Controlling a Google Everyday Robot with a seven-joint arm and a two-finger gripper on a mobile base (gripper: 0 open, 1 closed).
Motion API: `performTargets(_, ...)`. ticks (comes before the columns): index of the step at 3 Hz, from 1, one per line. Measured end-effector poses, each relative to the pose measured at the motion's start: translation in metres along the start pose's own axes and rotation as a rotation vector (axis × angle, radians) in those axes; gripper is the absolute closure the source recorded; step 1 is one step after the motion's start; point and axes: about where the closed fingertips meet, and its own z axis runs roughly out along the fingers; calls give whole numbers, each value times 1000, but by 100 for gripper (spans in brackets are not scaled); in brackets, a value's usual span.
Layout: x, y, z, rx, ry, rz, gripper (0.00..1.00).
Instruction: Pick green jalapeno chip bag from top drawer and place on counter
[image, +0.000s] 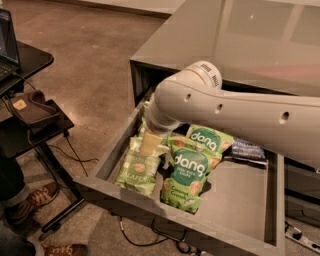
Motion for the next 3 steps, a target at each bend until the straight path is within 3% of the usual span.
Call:
performTargets(1, 11, 14, 0, -15, 101, 12, 0)
performTargets(2, 15, 33, 5, -84, 171, 14, 0)
performTargets(3, 2, 57, 15, -225, 193, 4, 0)
